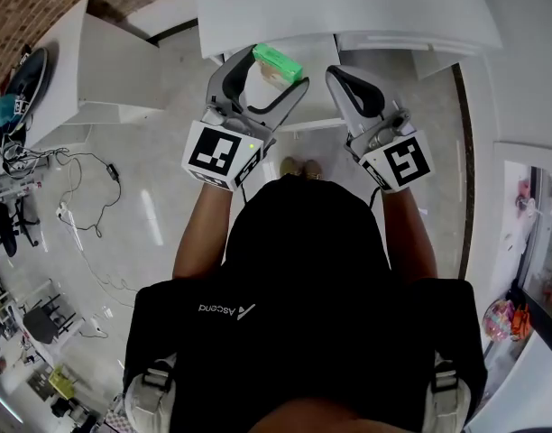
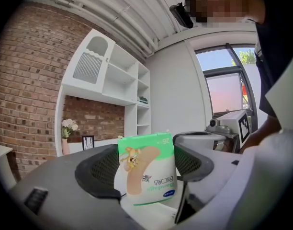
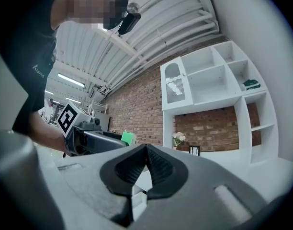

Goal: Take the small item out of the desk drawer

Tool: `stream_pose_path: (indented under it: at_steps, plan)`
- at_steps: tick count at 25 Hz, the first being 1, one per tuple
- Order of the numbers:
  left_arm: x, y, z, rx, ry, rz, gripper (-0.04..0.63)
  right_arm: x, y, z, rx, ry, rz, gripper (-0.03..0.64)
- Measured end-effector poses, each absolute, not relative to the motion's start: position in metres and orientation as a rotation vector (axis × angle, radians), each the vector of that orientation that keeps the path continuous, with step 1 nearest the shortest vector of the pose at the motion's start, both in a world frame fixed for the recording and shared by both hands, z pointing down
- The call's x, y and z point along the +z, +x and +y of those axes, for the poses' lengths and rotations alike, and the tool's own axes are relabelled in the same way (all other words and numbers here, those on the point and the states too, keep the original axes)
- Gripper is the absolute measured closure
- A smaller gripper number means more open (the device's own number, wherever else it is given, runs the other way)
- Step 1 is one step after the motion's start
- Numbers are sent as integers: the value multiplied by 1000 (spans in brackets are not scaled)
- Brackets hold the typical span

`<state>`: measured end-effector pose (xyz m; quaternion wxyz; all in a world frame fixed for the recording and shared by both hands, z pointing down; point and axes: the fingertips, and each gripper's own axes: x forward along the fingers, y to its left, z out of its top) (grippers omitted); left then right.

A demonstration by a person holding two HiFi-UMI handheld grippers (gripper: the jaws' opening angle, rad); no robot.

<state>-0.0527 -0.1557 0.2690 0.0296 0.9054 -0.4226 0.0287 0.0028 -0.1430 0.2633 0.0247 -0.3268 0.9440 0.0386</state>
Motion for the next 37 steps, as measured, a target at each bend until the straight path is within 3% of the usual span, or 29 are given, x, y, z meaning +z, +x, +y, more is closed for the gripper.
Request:
stream_pose_path:
  at_steps: [37]
  plan:
    - [257, -64, -146, 64, 2838, -1301, 245, 258, -16, -134, 165, -989, 2943, 615]
